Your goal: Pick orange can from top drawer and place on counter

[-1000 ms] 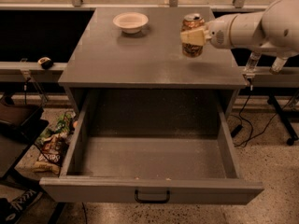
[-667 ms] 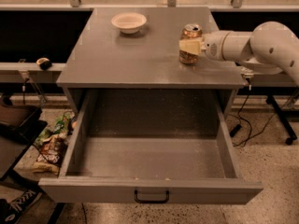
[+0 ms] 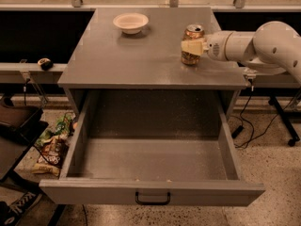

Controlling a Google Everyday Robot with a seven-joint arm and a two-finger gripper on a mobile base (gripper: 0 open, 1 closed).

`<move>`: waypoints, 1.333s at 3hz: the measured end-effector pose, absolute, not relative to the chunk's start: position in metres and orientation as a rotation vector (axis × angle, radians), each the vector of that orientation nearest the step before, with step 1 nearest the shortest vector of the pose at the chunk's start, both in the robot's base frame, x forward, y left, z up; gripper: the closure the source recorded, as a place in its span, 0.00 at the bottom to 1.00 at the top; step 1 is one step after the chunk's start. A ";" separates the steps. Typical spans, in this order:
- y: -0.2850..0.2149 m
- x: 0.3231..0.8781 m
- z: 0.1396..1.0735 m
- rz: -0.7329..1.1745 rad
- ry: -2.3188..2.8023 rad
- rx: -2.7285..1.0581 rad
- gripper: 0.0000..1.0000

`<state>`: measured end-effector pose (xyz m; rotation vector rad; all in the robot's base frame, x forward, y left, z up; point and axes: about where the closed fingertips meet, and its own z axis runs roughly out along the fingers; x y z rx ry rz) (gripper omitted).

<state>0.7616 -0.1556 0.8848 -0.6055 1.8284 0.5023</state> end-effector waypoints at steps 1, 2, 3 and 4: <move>-0.156 0.762 0.885 0.502 1.828 -0.605 0.30; -0.152 0.762 0.885 0.519 1.820 -0.614 0.07; -0.155 0.724 0.925 0.574 1.700 -0.714 0.00; -0.145 0.664 0.974 0.488 1.637 -0.920 0.00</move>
Offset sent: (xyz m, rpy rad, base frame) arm -0.0009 0.0015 0.0020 0.0172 -0.0076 0.0251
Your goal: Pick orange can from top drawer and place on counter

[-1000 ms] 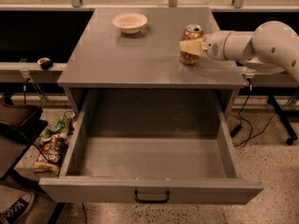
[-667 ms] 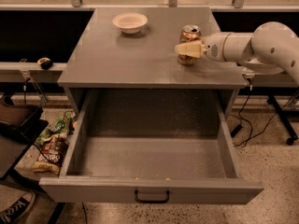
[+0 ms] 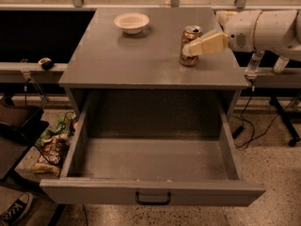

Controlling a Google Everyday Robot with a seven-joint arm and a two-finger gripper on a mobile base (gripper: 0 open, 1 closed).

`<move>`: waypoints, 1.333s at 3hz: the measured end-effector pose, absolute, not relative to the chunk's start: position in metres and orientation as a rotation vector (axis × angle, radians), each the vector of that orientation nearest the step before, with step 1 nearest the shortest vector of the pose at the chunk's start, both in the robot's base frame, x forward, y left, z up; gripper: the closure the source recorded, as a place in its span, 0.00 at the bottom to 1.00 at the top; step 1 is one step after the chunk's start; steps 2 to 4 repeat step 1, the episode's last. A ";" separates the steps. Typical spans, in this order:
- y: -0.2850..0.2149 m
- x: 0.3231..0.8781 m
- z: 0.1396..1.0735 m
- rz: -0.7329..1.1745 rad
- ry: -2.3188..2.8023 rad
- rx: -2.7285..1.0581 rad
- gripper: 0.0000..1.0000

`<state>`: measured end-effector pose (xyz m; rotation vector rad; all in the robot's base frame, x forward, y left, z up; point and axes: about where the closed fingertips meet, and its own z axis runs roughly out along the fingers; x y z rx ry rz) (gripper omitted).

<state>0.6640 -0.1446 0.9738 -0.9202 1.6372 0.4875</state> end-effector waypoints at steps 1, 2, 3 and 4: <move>-0.140 0.605 1.012 0.332 1.556 -1.081 0.00; -0.140 0.605 1.012 0.332 1.556 -1.081 0.00; -0.140 0.605 1.012 0.332 1.556 -1.081 0.00; -0.140 0.605 1.012 0.332 1.556 -1.081 0.00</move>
Offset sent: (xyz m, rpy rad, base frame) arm 0.0000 0.0000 0.0000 0.0000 0.0000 0.0000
